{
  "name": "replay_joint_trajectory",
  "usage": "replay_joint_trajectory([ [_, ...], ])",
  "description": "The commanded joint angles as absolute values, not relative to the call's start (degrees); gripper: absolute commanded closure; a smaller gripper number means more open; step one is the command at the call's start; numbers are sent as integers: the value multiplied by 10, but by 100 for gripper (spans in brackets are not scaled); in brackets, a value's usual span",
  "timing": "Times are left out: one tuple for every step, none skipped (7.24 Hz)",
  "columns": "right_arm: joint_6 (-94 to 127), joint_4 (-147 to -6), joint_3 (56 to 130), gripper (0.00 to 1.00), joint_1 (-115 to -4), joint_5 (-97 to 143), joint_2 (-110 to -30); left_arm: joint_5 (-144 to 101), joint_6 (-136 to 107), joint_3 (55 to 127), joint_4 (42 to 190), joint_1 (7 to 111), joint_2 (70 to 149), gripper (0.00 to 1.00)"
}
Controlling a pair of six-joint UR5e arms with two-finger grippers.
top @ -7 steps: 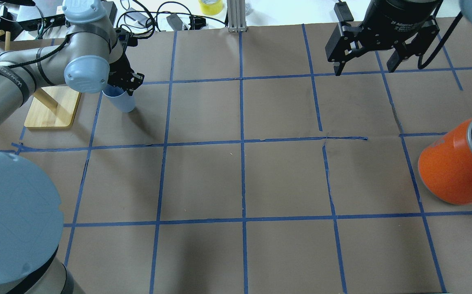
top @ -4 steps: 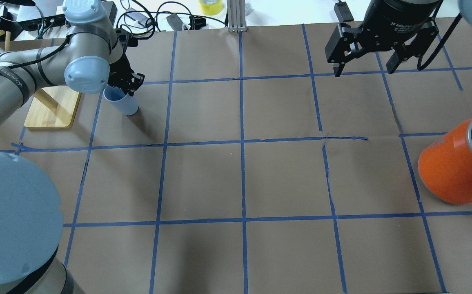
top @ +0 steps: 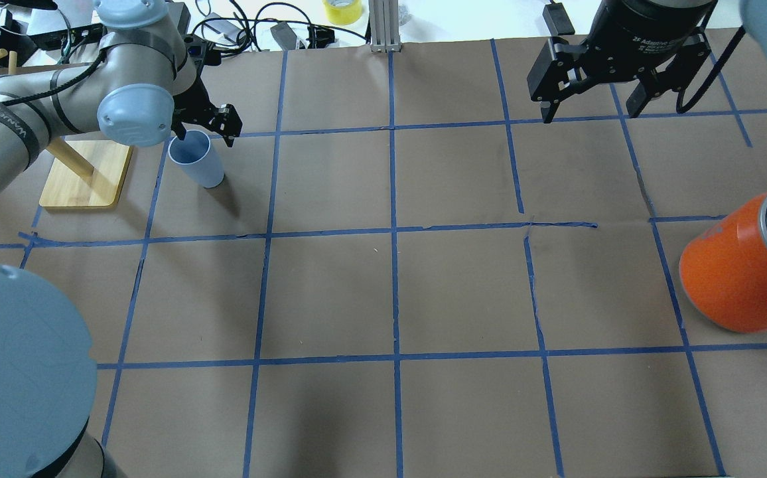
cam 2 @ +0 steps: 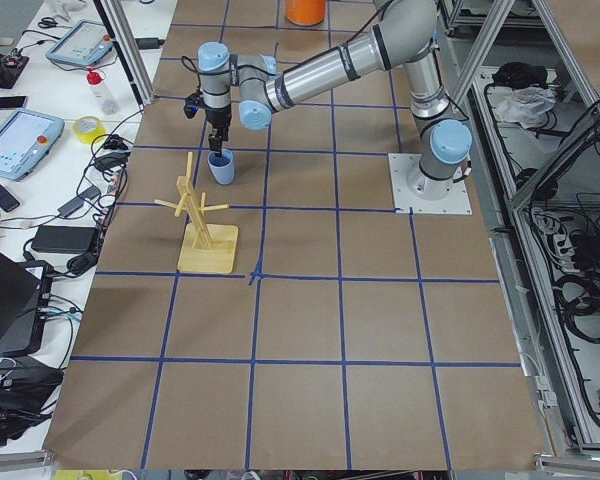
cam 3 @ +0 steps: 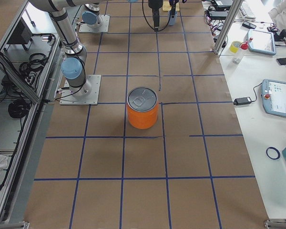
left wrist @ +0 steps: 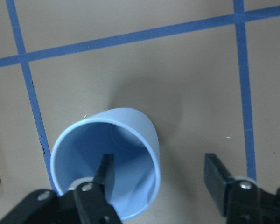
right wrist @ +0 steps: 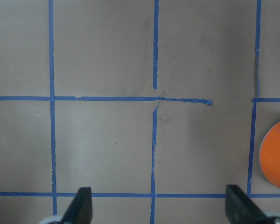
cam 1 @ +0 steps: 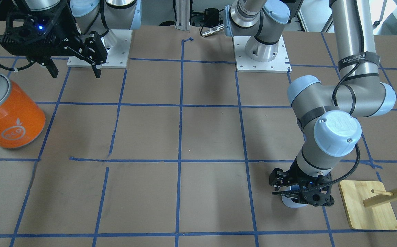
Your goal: Flip cup
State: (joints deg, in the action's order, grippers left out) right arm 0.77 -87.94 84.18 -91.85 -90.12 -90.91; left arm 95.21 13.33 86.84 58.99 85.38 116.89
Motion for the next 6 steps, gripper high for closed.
replay_joint_trajectory([
  [6,-886,846,0,-918,-902,-910,940,128,867,628,868,1112,0],
  [3,-886,846,0,-918,-903,-910,929,127,866,675,880,1074,0],
  [3,-892,846,0,-918,-929,-910,923,100,866,713,895,1043,0],
  [4,-893,846,0,-918,-930,-910,922,56,866,756,911,1012,0],
  [8,-894,847,0,-918,-929,-910,921,49,869,784,919,987,0],
  [8,-894,847,0,-918,-929,-910,917,47,862,815,918,964,0],
])
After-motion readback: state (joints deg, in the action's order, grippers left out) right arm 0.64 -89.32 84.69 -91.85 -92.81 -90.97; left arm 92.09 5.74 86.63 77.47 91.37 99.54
